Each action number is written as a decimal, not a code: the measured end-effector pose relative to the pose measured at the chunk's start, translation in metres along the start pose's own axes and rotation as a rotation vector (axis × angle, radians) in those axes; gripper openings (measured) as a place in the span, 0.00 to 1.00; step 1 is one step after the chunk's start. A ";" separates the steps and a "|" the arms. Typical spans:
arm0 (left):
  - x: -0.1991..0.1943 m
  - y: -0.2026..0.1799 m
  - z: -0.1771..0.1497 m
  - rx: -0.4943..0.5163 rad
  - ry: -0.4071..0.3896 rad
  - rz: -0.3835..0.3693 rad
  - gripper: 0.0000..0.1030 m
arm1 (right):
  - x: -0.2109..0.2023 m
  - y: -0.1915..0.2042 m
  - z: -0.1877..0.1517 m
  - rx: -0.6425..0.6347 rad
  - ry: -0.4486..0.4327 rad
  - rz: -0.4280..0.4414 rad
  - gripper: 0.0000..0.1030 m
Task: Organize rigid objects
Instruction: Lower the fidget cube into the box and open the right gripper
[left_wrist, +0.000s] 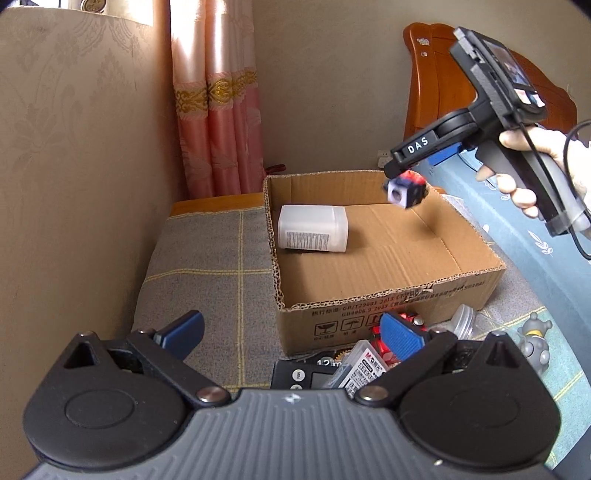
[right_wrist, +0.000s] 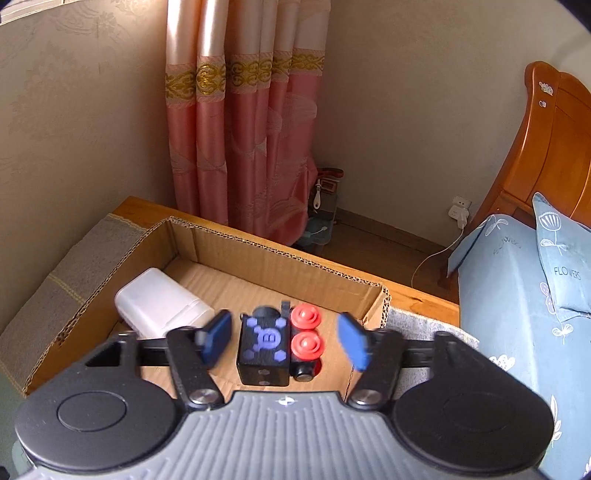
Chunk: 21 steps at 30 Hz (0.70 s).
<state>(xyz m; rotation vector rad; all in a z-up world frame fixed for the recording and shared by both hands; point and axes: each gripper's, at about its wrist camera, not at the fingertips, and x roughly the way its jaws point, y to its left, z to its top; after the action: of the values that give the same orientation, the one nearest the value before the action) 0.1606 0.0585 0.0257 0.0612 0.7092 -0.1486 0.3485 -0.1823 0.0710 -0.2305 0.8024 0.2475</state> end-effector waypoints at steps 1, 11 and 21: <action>0.000 0.001 -0.001 -0.001 0.003 0.001 0.98 | 0.002 -0.001 0.001 0.014 -0.007 -0.016 1.00; 0.003 0.007 -0.005 -0.007 0.012 -0.013 0.98 | -0.024 0.002 -0.021 0.043 -0.026 0.024 1.00; -0.005 0.004 -0.015 0.004 0.024 -0.020 0.98 | -0.071 0.008 -0.067 0.036 -0.062 0.067 1.00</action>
<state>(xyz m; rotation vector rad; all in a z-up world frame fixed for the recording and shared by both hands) 0.1475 0.0648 0.0178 0.0596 0.7335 -0.1685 0.2530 -0.2039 0.0776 -0.1617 0.7527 0.3015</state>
